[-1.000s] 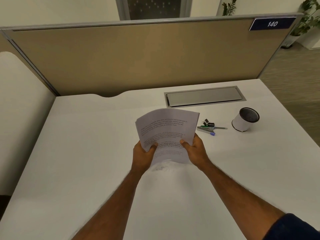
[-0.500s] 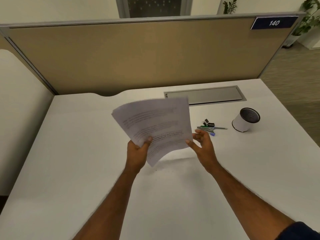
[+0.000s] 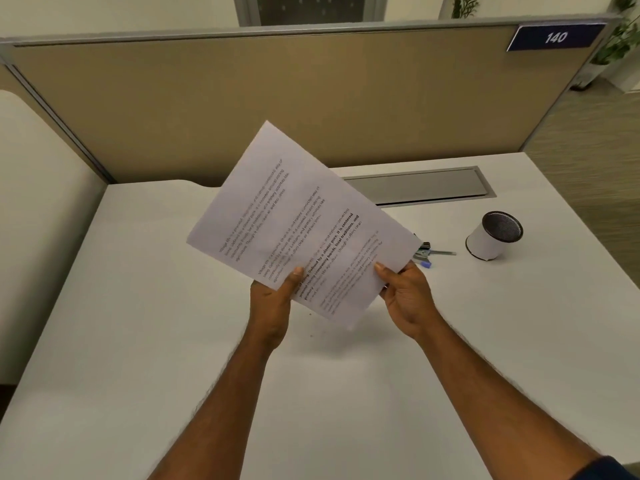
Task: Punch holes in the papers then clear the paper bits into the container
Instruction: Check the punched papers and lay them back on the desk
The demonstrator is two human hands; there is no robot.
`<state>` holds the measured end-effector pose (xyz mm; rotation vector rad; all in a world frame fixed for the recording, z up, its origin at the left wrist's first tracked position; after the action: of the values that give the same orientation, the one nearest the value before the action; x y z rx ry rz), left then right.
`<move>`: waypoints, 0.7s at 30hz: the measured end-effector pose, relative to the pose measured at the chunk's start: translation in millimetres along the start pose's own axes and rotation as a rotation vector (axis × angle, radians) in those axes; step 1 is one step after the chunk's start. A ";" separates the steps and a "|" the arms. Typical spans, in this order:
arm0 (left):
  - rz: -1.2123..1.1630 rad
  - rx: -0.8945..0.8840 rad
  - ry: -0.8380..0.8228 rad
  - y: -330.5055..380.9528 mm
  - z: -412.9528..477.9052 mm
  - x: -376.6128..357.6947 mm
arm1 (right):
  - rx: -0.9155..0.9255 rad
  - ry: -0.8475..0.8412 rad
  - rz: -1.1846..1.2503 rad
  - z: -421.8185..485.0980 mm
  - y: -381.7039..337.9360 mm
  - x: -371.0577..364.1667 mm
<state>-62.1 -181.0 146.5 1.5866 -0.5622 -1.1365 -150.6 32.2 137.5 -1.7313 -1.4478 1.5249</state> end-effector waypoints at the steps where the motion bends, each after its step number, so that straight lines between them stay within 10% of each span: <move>1: 0.006 -0.008 -0.016 0.2 -0.8 6.4 | 0.028 0.023 -0.049 -0.9 -5.2 4.1; 6: 0.080 0.069 0.096 15.7 5.9 85.0 | 0.231 0.098 -0.364 -7.6 -39.6 16.2; 11: 0.570 0.066 -0.148 15.7 15.6 83.0 | 0.248 0.096 -0.531 -5.2 -34.4 16.2; 21: 0.717 -0.129 0.165 -36.1 -9.8 89.2 | 0.184 0.171 -0.453 8.1 4.1 31.9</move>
<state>-21.3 -236.9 78.9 1.1966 -0.8383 -0.4851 -160.6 56.1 116.7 -1.2808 -1.4377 1.1953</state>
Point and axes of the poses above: each hand's wrist, its own z-axis towards the middle knuckle, its own x-axis out of the back of the hand, y = z × x, the point moved 8 cm from there along z, towards the middle knuckle, and after that the axes turned 4 degrees about -x, right-handed, at the moved point
